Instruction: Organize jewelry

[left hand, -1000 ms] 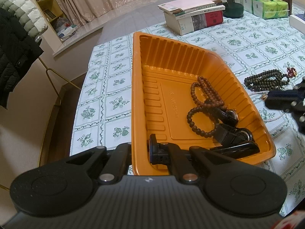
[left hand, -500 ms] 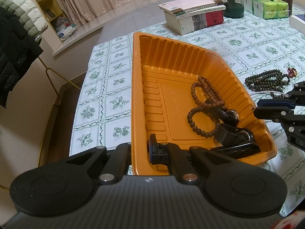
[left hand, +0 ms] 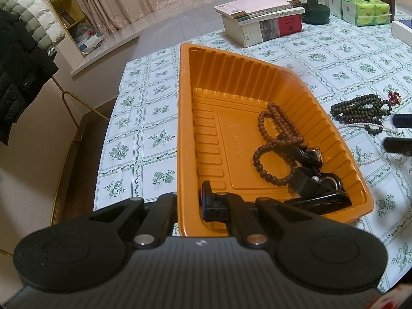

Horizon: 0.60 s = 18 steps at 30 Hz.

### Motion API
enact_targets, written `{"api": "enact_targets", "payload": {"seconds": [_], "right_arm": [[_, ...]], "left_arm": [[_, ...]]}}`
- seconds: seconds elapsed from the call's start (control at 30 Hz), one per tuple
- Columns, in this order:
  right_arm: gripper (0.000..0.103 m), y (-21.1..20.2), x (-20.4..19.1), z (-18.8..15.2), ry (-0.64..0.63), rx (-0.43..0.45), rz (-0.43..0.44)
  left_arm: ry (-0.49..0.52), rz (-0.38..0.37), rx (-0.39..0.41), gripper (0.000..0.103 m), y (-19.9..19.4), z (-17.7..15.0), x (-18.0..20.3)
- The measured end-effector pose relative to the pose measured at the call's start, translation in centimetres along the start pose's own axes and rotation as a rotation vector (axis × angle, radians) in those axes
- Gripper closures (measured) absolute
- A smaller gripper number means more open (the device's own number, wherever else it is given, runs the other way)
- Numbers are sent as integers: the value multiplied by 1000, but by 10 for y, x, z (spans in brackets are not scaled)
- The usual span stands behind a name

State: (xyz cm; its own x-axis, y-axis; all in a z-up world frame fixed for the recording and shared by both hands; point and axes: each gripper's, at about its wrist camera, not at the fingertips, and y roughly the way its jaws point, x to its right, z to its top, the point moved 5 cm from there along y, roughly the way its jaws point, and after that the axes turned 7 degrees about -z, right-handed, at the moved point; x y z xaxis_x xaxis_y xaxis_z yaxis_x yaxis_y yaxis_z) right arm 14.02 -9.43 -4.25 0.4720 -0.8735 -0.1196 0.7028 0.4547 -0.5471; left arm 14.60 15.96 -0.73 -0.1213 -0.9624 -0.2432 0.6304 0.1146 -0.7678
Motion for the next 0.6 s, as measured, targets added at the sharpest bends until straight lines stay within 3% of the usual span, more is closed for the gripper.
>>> {"api": "enact_targets", "payload": {"seconds": [0.3,0.6], "right_arm": [[53,-26,107,-33,131,-45,-281],[53,-8,149,-24,102,-61,-341]], "left_arm": [[9,10,-2,100,-3,2,3],[13,17,-6,100,-4,4,5]]}}
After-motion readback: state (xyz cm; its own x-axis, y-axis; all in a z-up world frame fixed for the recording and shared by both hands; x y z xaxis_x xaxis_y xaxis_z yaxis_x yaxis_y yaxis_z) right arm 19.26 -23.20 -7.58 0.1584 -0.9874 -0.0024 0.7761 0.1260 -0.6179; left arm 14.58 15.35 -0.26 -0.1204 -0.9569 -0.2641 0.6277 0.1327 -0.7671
